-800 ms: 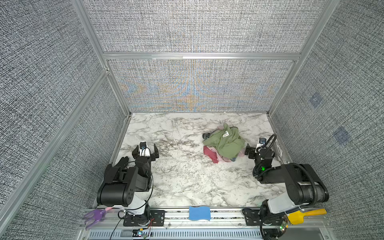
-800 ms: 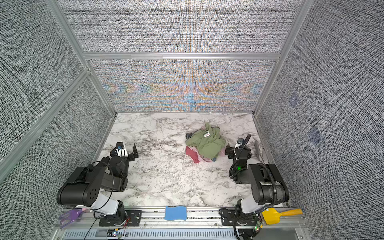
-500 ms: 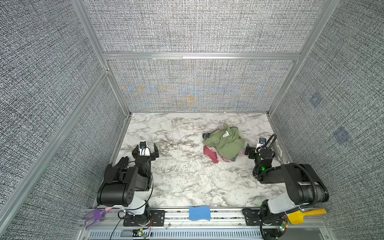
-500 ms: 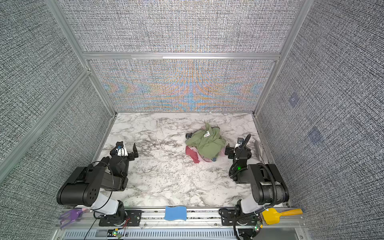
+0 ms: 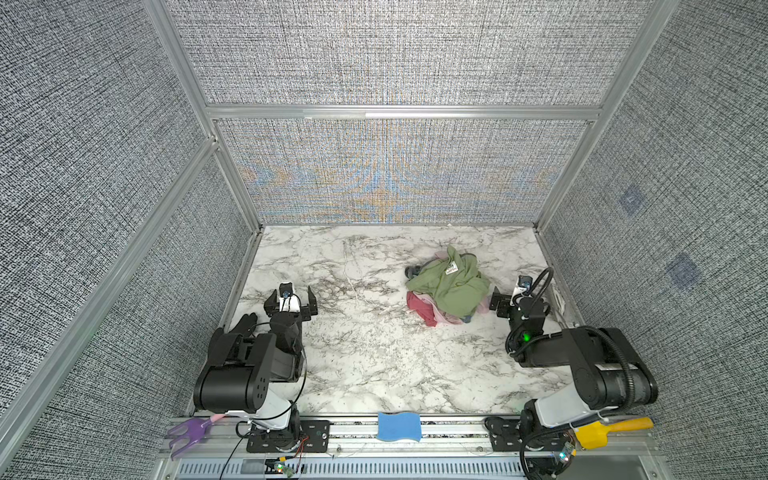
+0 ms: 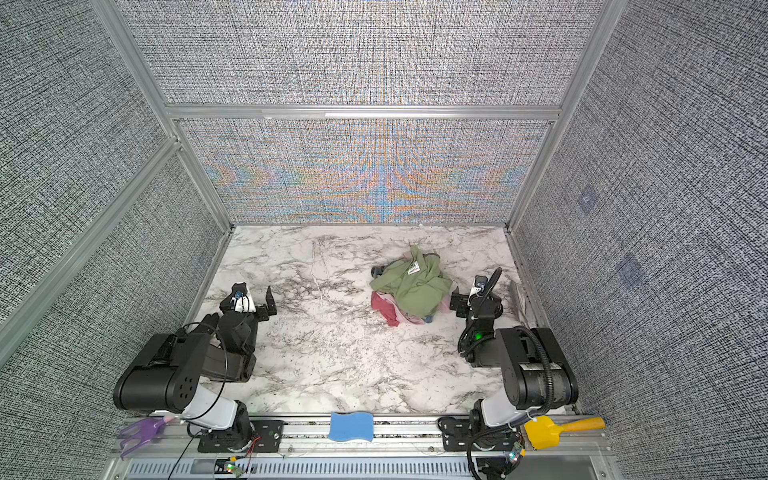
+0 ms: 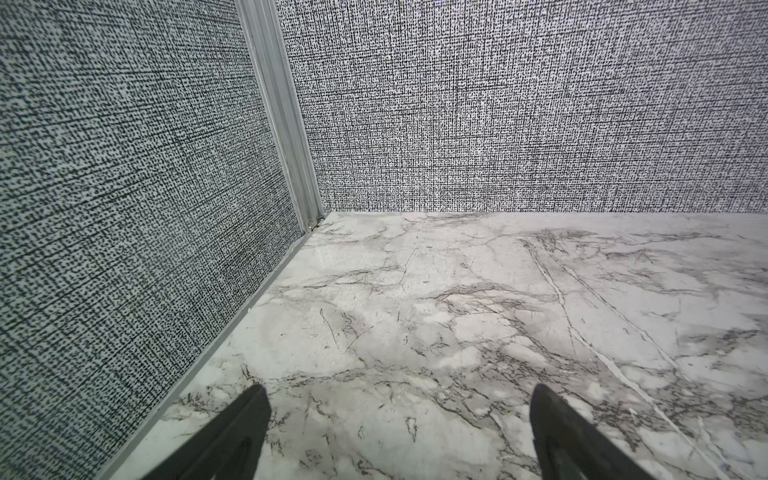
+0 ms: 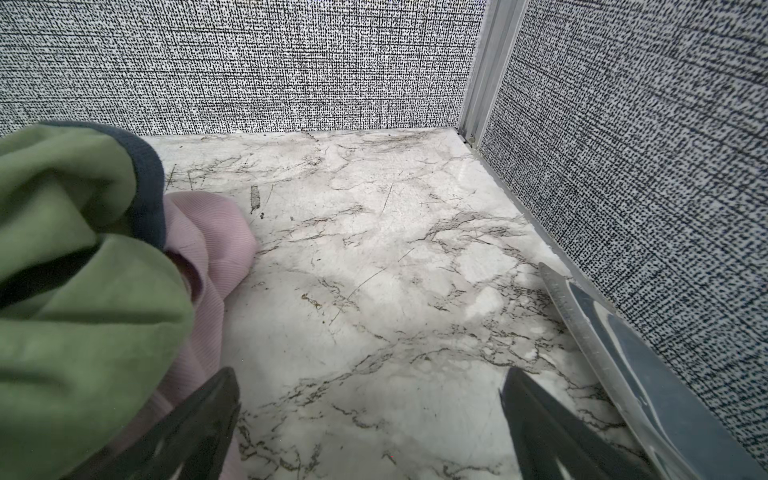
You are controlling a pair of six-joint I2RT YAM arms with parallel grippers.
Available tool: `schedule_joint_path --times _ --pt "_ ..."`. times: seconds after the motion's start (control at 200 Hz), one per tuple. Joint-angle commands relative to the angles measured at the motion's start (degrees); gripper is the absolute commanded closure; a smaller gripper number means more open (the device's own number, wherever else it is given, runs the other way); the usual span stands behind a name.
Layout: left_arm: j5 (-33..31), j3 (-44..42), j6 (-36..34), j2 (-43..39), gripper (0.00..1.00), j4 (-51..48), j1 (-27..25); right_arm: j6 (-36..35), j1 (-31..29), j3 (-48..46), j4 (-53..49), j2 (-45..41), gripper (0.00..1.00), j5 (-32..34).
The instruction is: Pick out a specific cloth from the pile
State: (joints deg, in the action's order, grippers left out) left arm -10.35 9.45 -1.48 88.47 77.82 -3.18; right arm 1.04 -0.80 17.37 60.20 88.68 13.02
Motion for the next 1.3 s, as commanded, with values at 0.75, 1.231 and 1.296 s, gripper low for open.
schedule_joint_path --times 0.75,1.231,1.296 --pt "11.19 24.09 17.29 -17.62 0.36 -53.86 -20.82 9.25 -15.47 19.68 -55.76 -24.00 0.17 3.13" --pt "20.26 42.54 23.76 15.05 0.47 -58.02 -40.47 16.45 -16.69 19.27 -61.85 -28.14 0.22 -4.67" --pt "20.36 45.35 23.86 17.59 0.49 -59.80 -41.00 16.84 -16.76 18.53 -62.11 -29.55 0.22 -4.50"
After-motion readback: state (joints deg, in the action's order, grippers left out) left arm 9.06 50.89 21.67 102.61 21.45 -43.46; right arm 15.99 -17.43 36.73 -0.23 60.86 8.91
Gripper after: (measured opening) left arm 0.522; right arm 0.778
